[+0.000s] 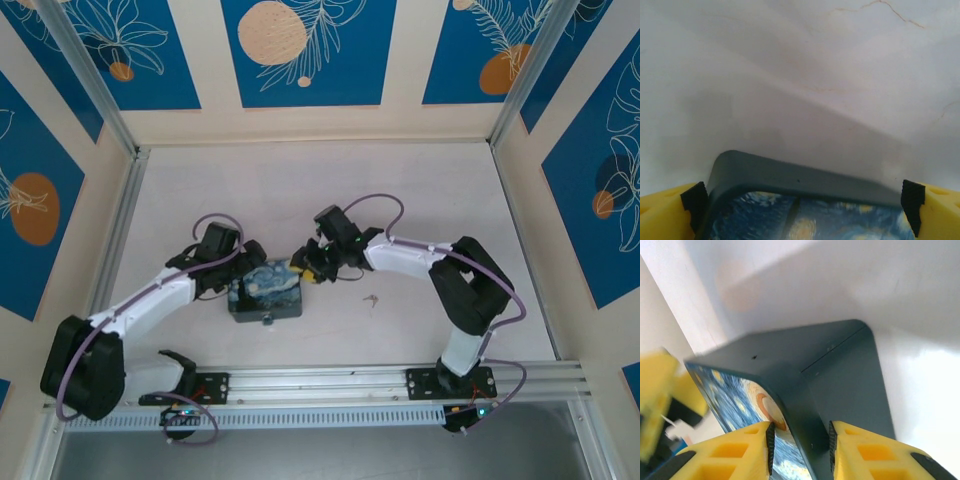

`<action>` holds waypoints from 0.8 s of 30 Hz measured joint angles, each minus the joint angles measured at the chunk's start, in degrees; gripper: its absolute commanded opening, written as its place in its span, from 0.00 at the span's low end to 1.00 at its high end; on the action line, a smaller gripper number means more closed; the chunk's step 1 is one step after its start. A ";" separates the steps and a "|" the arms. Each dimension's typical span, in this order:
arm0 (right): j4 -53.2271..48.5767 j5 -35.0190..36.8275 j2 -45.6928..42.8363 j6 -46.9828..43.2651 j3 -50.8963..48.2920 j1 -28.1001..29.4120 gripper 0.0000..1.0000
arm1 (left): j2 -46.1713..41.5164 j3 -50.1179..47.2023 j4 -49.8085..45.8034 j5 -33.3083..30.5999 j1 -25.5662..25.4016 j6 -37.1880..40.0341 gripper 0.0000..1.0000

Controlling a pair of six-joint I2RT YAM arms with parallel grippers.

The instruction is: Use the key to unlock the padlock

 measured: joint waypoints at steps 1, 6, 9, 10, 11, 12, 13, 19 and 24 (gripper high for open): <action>-0.33 0.13 0.76 -0.44 1.11 -1.57 0.37 | 1.81 1.18 0.28 -0.13 -0.72 -0.07 1.00; -1.11 0.59 2.34 -2.05 4.07 -8.26 0.42 | 12.00 9.11 1.33 -0.44 -4.39 -0.11 1.00; -2.19 1.16 2.45 -3.26 5.11 -11.43 0.47 | 17.44 14.14 1.99 -0.55 -5.95 -0.13 1.00; -2.43 1.40 2.45 -3.72 5.27 -12.41 0.50 | 19.17 15.76 2.34 -0.61 -6.32 -0.13 1.00; -2.58 1.57 2.45 -4.07 5.27 -13.27 0.52 | 20.74 17.22 2.67 -0.61 -6.58 -0.13 1.00; -2.84 1.62 2.45 -4.33 5.27 -13.97 0.55 | 22.01 18.45 2.97 -0.59 -6.78 -0.13 1.00; -3.10 1.62 2.45 -4.50 5.20 -14.69 0.58 | 23.19 19.54 3.41 -0.59 -6.95 -0.17 1.00; -1.51 0.07 1.38 -4.87 1.29 -17.70 0.79 | 27.61 23.96 6.25 0.28 -7.65 -0.94 1.00; 0.09 -2.03 -0.76 -4.42 -3.21 -19.52 0.82 | 28.89 25.92 7.56 1.40 -8.13 -1.16 1.00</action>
